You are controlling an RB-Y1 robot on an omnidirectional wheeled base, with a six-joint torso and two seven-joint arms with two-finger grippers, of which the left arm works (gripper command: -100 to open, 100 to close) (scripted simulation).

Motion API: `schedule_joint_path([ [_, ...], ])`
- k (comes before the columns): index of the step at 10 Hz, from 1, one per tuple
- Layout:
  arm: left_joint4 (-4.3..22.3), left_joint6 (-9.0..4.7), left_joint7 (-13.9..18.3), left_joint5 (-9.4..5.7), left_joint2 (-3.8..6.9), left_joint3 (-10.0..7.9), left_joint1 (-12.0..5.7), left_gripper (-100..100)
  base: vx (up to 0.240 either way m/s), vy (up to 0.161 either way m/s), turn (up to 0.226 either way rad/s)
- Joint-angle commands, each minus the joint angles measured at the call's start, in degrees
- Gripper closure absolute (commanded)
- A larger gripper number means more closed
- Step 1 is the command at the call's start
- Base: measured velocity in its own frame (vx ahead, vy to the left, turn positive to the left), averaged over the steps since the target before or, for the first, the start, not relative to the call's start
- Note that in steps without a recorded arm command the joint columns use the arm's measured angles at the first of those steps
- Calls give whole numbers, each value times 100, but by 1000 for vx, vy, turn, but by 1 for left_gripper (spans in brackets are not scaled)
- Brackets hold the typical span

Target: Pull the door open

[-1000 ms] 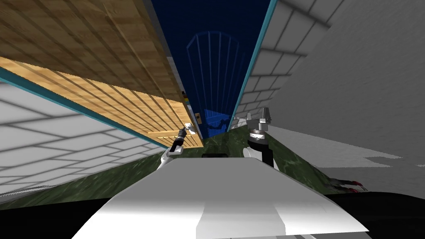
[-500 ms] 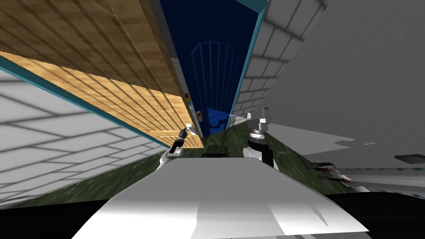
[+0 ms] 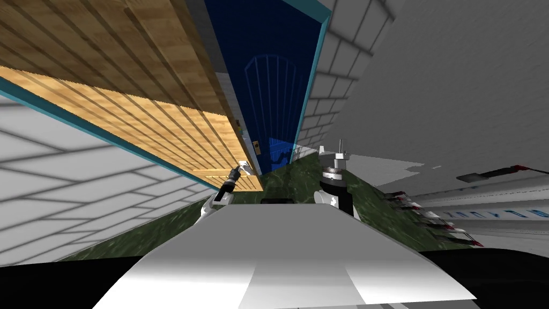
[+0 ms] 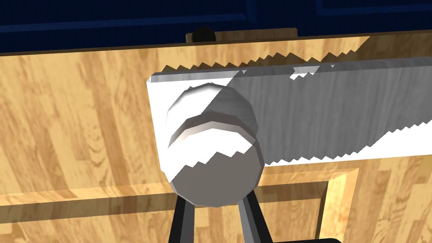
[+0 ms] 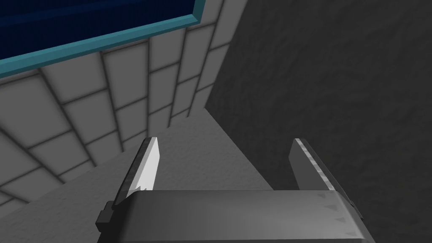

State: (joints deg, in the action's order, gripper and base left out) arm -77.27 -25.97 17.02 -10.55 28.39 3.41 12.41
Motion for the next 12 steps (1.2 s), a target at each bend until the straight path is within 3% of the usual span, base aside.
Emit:
schedule_joint_path([
  [1,-64,-113,85,8,69,160,104,100,-216,81,-134],
  [4,-152,-253,214,-8,242,288,245,100,-203,79,-105],
  [5,-156,-203,169,-22,244,169,256,100,-92,50,-4],
  [6,-154,-349,258,-28,366,248,368,100,-130,68,-126],
  [7,-156,-388,279,-30,396,266,391,100,-208,104,-159],
  [8,-166,-519,352,-36,499,330,469,100,-188,129,-226],
  [12,-189,-833,524,-50,746,481,655,100,-208,71,-130],
])
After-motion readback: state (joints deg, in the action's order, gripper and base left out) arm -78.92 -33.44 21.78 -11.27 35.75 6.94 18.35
